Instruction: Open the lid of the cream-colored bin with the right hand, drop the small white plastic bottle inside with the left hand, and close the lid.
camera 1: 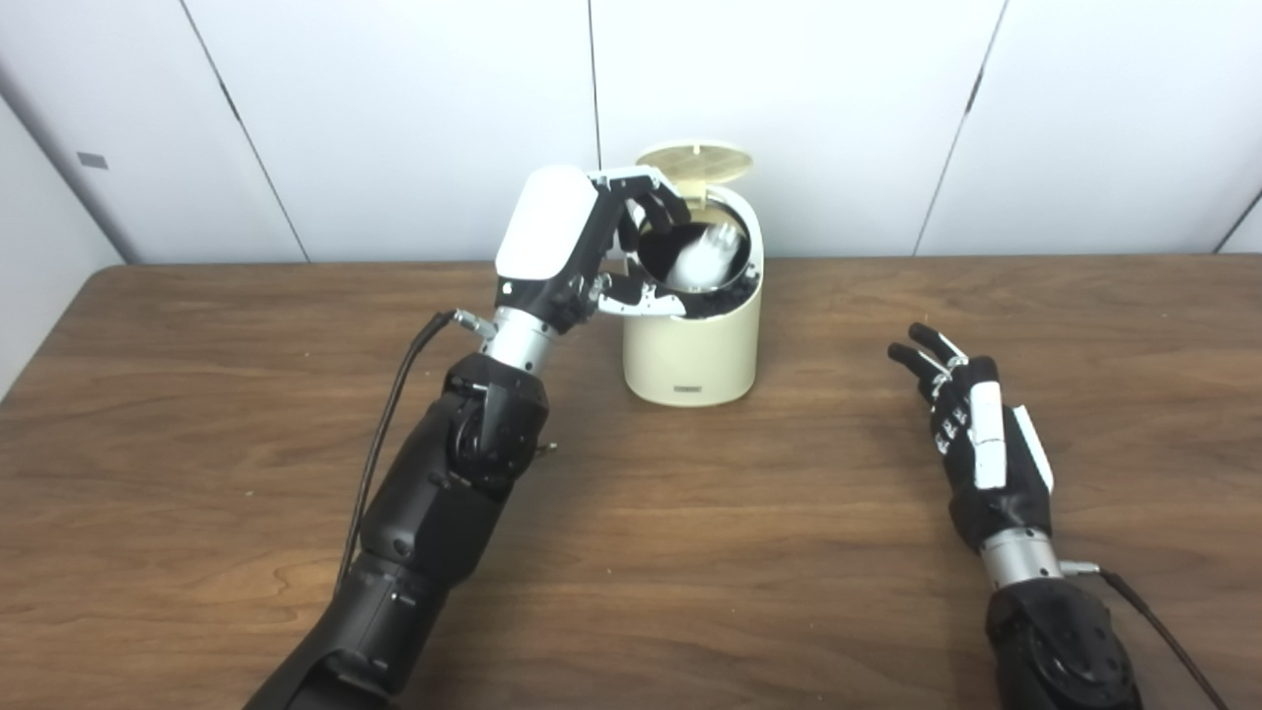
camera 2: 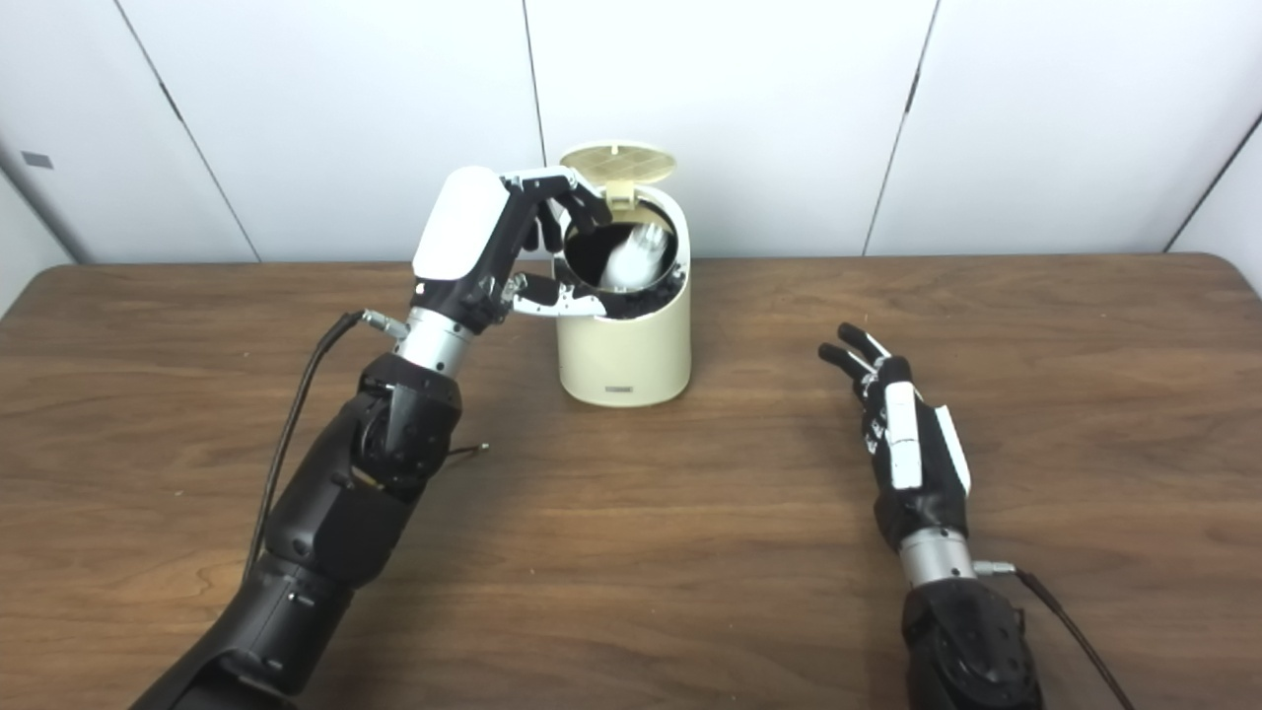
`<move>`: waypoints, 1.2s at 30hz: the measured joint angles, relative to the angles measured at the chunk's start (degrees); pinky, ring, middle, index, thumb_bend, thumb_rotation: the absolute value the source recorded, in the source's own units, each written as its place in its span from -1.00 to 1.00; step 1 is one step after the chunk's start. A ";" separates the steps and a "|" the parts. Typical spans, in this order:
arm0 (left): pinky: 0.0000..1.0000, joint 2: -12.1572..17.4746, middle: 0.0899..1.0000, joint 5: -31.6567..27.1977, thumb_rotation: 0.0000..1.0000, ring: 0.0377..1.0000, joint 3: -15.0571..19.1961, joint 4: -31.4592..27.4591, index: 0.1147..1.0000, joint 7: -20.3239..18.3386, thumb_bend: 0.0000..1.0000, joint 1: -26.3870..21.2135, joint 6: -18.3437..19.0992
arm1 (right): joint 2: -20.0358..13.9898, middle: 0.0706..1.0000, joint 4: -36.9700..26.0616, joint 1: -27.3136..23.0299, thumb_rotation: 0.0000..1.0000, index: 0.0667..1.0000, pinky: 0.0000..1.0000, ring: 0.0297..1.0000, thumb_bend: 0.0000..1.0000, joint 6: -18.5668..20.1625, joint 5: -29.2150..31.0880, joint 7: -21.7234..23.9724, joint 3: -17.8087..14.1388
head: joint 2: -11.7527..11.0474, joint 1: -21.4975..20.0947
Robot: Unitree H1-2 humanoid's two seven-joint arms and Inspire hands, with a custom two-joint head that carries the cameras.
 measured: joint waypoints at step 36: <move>0.36 -2.62 0.58 -35.24 0.05 0.50 16.28 -31.00 0.61 -14.47 0.28 20.28 25.43 | -0.97 0.77 -0.35 0.41 0.97 0.78 0.99 0.89 0.34 0.25 0.60 0.68 0.11 | 0.09 -0.09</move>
